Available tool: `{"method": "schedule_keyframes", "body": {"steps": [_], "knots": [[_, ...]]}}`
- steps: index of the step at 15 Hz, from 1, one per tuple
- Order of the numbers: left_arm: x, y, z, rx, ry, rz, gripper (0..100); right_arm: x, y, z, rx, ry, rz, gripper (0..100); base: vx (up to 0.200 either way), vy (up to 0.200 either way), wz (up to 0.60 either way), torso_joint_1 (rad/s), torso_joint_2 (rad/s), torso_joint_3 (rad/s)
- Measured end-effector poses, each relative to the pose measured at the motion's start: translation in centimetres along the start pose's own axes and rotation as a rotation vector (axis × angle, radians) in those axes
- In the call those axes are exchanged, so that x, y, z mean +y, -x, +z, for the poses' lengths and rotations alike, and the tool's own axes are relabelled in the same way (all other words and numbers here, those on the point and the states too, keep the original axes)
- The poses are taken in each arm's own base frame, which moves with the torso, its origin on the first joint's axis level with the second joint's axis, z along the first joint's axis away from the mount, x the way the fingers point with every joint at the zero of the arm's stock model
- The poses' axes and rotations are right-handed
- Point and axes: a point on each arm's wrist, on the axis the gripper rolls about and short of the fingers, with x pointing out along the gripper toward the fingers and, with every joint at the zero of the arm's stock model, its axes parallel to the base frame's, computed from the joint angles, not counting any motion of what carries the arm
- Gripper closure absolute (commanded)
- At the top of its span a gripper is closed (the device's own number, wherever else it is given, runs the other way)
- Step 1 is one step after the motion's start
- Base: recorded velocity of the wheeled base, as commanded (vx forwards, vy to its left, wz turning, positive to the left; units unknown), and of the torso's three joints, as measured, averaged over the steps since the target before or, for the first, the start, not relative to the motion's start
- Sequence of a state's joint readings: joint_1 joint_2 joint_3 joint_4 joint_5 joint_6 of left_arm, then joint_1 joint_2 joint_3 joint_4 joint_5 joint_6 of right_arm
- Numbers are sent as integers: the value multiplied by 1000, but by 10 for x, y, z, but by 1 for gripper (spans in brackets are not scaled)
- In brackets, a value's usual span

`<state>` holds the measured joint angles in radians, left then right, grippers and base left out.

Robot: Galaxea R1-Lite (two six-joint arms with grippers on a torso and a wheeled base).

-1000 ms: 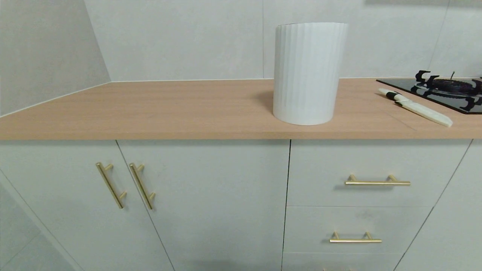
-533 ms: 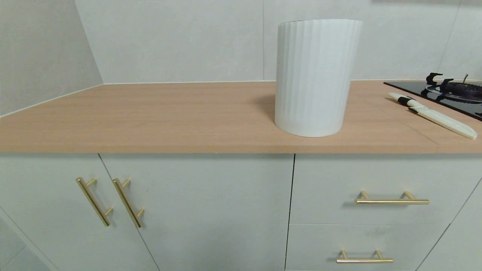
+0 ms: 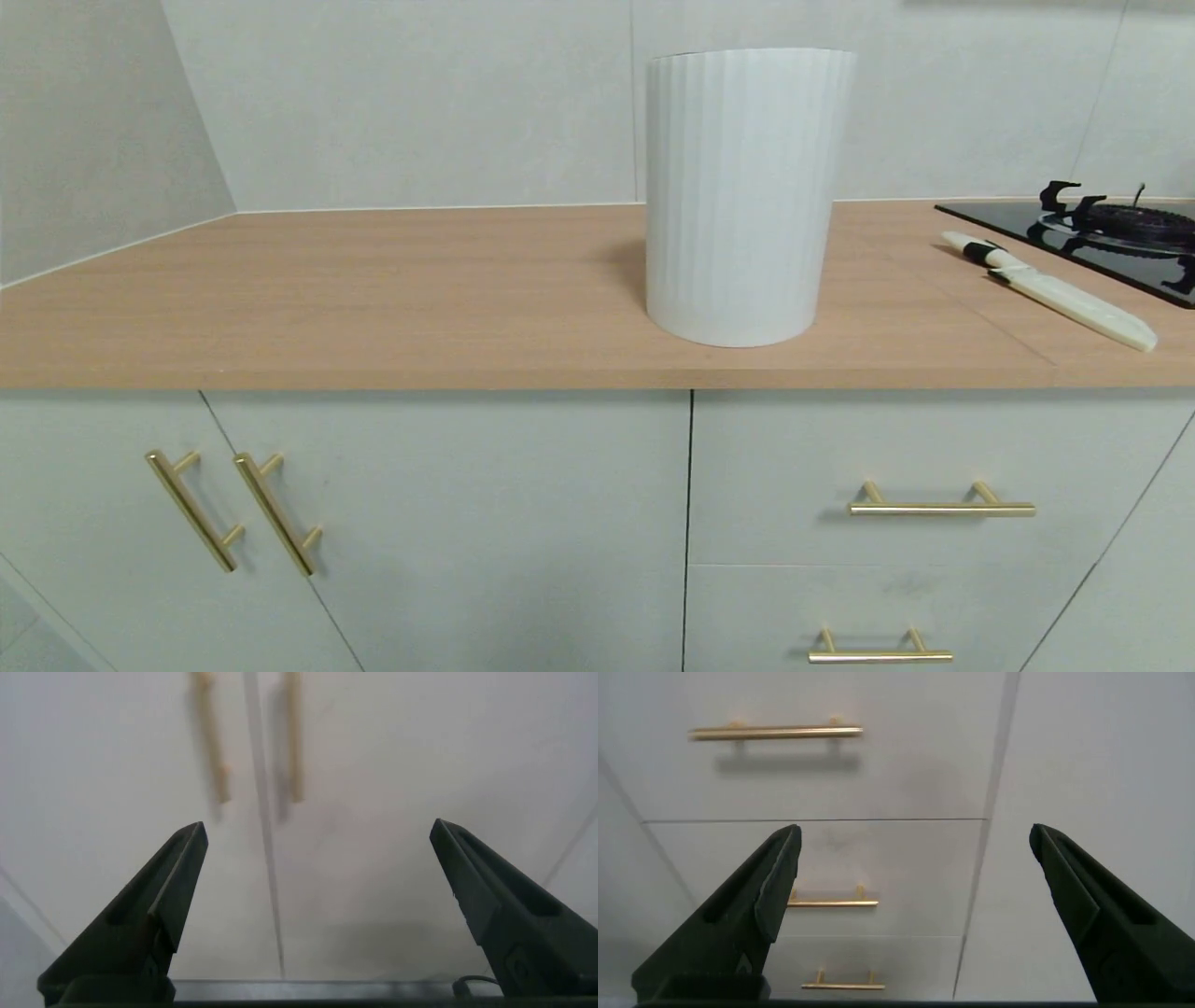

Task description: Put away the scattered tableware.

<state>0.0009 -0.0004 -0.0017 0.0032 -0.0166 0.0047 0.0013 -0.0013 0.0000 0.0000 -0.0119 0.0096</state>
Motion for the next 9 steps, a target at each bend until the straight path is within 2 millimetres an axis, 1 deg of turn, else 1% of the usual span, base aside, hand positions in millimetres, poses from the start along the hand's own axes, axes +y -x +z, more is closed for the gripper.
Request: {"method": "schedule_keyframes", "body": {"steps": [1,9], "knots": [[0,0,0,0,0,-2,0,0,0,0,0,0,-1,0,0,-200,0,2,2,2],[0,0,0,-1,1,-1,0,0,0,0,0,0,-1,0,0,0,0,0,0,0]]}}
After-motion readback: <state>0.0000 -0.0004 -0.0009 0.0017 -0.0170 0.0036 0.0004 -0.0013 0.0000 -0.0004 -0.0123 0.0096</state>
